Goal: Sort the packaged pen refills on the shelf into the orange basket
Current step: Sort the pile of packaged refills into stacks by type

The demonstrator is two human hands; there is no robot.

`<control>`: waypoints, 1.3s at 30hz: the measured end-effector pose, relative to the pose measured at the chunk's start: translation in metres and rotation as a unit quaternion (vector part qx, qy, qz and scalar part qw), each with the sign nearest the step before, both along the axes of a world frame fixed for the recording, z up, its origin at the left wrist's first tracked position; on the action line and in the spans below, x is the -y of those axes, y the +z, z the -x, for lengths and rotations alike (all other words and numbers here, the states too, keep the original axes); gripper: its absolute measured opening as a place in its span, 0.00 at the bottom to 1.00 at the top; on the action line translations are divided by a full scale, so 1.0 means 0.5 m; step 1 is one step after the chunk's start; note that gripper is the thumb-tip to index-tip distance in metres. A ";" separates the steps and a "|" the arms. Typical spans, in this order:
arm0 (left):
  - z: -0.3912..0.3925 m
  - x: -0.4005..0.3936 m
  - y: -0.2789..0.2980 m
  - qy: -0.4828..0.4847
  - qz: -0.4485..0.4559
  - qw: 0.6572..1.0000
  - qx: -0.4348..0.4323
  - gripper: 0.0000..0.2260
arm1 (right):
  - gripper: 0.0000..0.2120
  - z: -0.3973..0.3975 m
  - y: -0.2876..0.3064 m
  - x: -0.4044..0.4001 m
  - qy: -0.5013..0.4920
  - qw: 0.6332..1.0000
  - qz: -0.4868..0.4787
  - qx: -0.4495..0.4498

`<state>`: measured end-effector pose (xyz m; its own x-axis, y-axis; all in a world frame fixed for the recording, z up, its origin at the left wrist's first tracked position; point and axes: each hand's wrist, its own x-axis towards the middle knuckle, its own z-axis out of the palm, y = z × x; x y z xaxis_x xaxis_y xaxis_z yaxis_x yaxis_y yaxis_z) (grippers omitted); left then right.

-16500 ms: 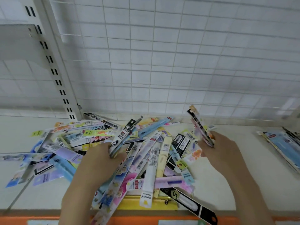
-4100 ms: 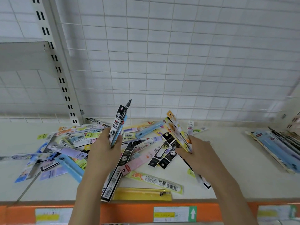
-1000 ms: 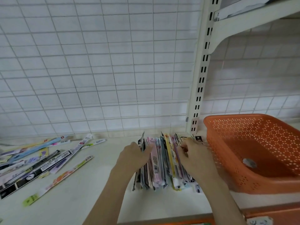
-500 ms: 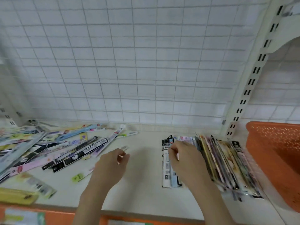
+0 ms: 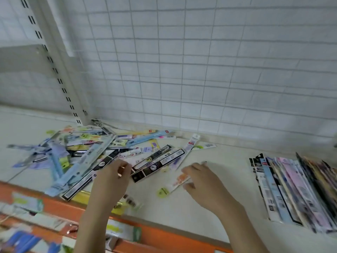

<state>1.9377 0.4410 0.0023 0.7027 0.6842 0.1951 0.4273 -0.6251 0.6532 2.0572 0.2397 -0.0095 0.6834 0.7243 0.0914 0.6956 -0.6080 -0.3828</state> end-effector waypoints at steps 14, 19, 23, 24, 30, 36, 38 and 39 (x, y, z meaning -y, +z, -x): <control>-0.004 -0.150 -0.009 -0.084 0.012 0.996 0.020 0.07 | 0.12 0.032 -0.007 -0.069 -0.083 0.991 -0.070 0.076; -0.035 -0.158 -0.009 -0.123 0.014 0.992 0.006 0.09 | 0.03 0.053 0.002 -0.076 -0.165 0.982 -0.091 0.025; -0.063 -0.150 -0.002 -0.155 0.020 0.988 -0.006 0.05 | 0.11 0.064 0.005 -0.084 -0.223 0.971 -0.084 0.012; -0.073 -0.145 -0.002 -0.156 0.015 0.987 -0.016 0.05 | 0.13 0.065 0.006 -0.082 -0.235 0.969 -0.077 0.003; -0.141 -0.090 -0.003 -0.183 -0.021 0.969 -0.165 0.16 | 0.06 0.056 0.006 -0.068 -0.257 0.965 -0.043 0.027; -0.150 -0.075 0.002 -0.185 -0.065 0.959 -0.202 0.12 | 0.08 0.050 -0.001 -0.070 -0.265 0.964 -0.016 0.021; -0.142 -0.084 0.008 -0.172 -0.067 0.968 -0.170 0.10 | 0.08 0.046 -0.003 -0.075 -0.262 0.965 -0.006 0.029; -0.137 -0.092 0.012 -0.167 -0.068 0.971 -0.155 0.10 | 0.08 0.043 -0.002 -0.078 -0.260 0.965 -0.004 0.034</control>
